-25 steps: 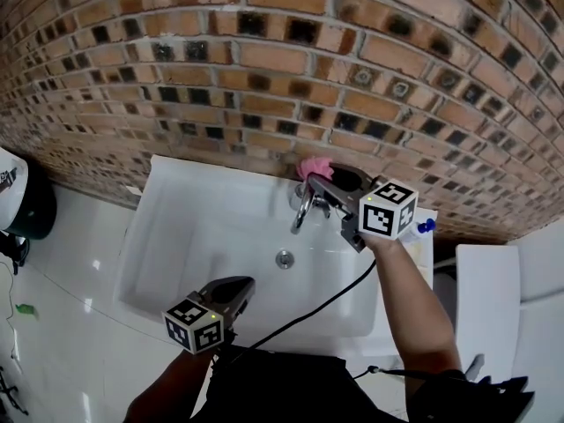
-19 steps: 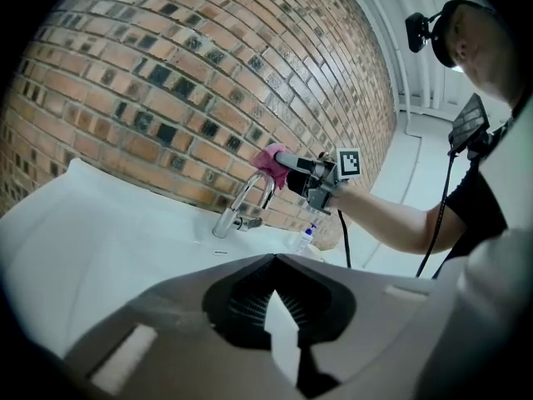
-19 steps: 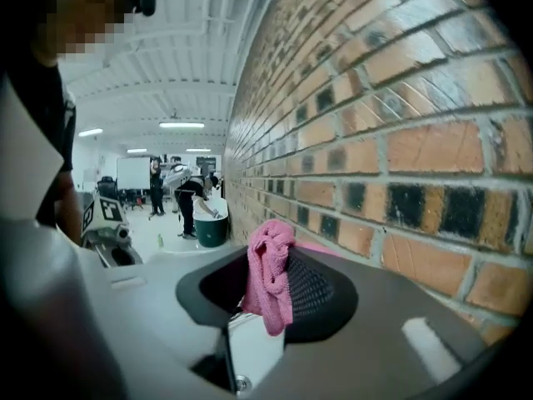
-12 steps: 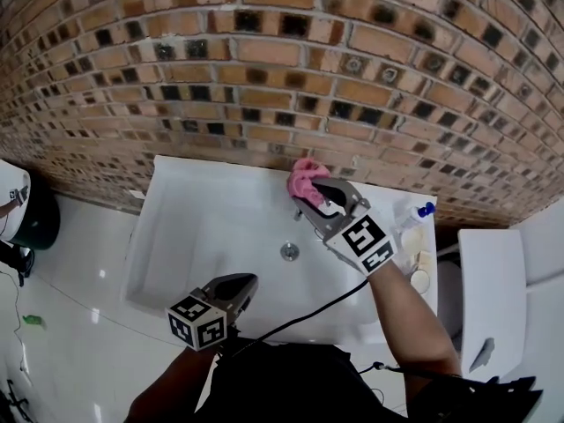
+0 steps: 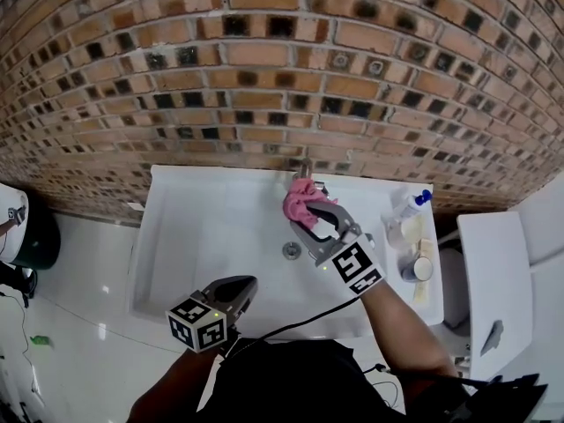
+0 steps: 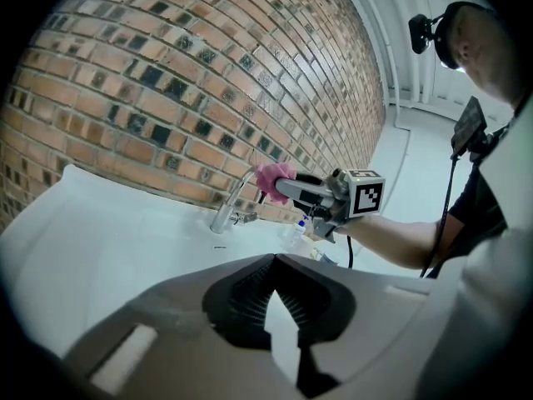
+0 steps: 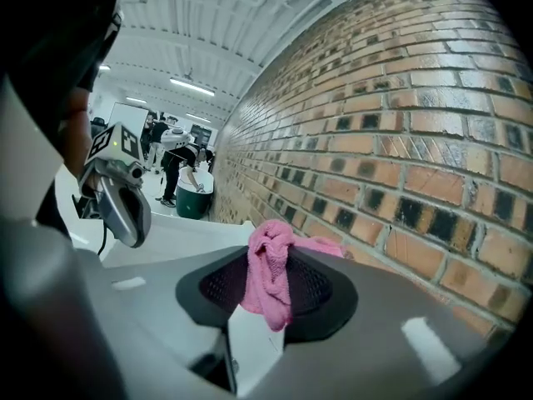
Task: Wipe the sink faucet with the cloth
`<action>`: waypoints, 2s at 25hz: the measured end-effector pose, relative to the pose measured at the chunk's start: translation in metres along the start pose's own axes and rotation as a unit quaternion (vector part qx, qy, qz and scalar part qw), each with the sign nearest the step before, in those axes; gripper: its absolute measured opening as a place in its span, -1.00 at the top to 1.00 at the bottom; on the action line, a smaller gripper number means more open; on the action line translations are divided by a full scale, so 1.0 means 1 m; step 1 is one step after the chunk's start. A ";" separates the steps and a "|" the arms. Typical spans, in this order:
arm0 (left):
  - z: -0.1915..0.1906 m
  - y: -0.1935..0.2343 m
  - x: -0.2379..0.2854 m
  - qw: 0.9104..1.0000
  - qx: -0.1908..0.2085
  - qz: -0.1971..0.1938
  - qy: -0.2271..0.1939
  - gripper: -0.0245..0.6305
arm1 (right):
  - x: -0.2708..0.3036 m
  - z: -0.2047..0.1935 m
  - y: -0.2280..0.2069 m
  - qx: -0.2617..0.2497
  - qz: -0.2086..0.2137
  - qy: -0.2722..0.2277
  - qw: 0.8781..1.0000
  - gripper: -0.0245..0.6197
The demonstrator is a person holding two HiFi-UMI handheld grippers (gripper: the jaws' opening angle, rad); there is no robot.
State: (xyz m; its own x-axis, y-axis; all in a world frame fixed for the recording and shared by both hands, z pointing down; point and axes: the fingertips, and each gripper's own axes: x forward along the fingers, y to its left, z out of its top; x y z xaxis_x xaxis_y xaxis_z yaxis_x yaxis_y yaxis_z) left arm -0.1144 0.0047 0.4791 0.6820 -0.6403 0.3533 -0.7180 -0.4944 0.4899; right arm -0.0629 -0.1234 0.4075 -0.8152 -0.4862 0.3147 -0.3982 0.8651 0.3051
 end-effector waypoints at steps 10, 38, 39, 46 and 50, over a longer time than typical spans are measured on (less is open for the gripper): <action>0.000 0.003 -0.014 1.000 0.013 -0.017 0.009 0.91 | 0.002 -0.038 0.020 0.086 -0.017 0.020 0.996 0.55; -0.035 -0.049 -0.039 0.998 0.032 -0.052 0.020 0.91 | -0.142 -0.036 0.130 0.348 -0.036 -0.054 0.935 0.53; -0.038 -0.057 -0.039 0.998 0.032 -0.047 0.015 0.91 | -0.154 -0.038 0.131 0.349 -0.036 -0.053 0.935 0.53; -0.068 -0.093 -0.040 1.000 0.007 0.007 -0.015 0.91 | -0.207 -0.052 0.136 0.347 -0.005 -0.052 0.936 0.54; -0.086 -0.100 -0.043 0.999 -0.009 0.030 -0.024 0.91 | -0.218 -0.055 0.146 0.343 0.026 -0.055 0.937 0.54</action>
State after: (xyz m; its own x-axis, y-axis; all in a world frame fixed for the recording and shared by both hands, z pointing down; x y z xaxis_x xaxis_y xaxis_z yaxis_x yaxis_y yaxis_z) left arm -0.0601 0.1325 0.4832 0.6306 -0.6956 0.3442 -0.7541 -0.4442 0.4839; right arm 0.0798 0.1026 0.4325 -0.8642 -0.4586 0.2069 -0.5030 0.7812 -0.3698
